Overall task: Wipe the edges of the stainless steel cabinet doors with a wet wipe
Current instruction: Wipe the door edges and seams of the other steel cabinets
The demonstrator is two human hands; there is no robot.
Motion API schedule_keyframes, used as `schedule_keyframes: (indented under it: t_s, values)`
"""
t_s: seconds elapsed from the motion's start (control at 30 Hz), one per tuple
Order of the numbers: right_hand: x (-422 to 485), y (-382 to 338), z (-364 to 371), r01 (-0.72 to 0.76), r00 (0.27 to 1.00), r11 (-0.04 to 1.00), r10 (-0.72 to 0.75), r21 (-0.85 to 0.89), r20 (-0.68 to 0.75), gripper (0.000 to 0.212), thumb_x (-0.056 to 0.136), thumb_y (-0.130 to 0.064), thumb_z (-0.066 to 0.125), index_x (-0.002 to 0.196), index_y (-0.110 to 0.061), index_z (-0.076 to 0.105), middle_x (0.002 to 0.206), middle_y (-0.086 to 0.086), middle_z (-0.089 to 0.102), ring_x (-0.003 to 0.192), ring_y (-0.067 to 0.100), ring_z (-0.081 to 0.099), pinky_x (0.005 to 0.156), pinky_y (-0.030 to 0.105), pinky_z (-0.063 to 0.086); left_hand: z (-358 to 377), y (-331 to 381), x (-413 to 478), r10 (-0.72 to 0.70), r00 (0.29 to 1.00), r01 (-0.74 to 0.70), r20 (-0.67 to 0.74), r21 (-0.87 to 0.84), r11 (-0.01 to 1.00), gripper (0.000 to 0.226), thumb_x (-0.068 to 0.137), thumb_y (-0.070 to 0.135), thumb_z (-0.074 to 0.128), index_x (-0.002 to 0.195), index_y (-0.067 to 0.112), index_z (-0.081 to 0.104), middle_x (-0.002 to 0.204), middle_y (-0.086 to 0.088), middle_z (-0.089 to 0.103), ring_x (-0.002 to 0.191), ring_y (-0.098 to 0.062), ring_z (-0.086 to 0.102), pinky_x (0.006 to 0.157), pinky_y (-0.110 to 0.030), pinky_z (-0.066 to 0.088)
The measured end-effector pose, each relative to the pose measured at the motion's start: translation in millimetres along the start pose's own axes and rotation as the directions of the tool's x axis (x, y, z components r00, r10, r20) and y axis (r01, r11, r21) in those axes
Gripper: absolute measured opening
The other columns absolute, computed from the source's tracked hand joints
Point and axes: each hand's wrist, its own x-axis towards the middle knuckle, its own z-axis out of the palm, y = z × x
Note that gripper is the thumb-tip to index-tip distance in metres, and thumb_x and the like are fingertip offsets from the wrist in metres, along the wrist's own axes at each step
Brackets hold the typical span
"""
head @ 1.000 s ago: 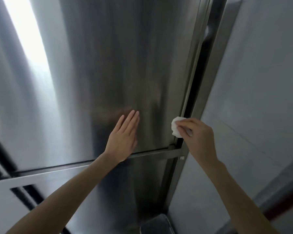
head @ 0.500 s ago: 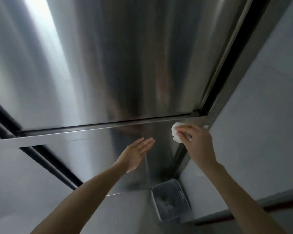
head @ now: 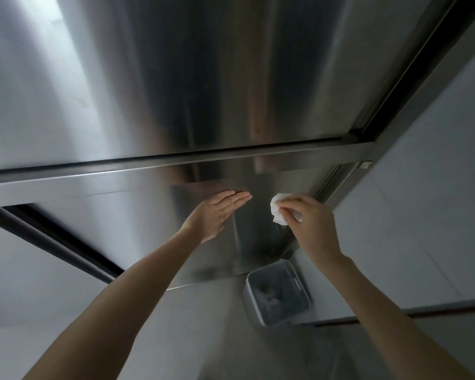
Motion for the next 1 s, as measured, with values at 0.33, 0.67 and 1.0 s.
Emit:
schedule_keyframes:
  t_s: [0.33,0.67,1.0]
  values:
    - [-3.2,-4.4,24.6,-0.036,0.999,0.999,0.036,-0.007,0.034,0.013,0.084,-0.011,0.07,0.096,-0.01,0.075,0.099,0.002,0.071,0.085,0.019,0.066,0.072,0.023,0.052,11.5,-8.8,-19.5,-0.001,1.0,0.0,0.007,0.142,0.99,0.077,0.093,0.039,0.039,0.152,0.01,-0.002,0.155,-0.001,-0.016,0.149,-0.013,0.005,0.119,-0.033,-0.004]
    - [-0.3,4.2,17.2,-0.018,1.0,1.0,0.018,-0.004,0.024,0.01,0.082,-0.008,0.071,0.091,-0.01,0.075,0.095,0.001,0.071,0.081,0.021,0.067,0.069,0.024,0.051,13.0,-13.9,-22.7,0.031,0.998,-0.023,-0.052,0.138,0.99,0.076,0.089,0.031,0.049,0.152,0.016,0.01,0.158,0.006,0.004,0.147,-0.009,0.016,0.122,-0.03,0.004]
    - [-8.5,-4.6,25.5,0.031,0.997,1.0,-0.031,0.005,0.076,0.009,0.083,-0.006,0.069,0.089,-0.008,0.075,0.096,0.005,0.071,0.081,0.025,0.067,0.064,0.041,0.055,3.8,-27.6,-71.0,-0.029,0.999,0.03,-0.034,0.045,0.999,0.07,0.086,0.019,0.053,0.15,0.009,0.028,0.158,0.0,0.024,0.145,-0.014,0.027,0.118,-0.031,0.028]
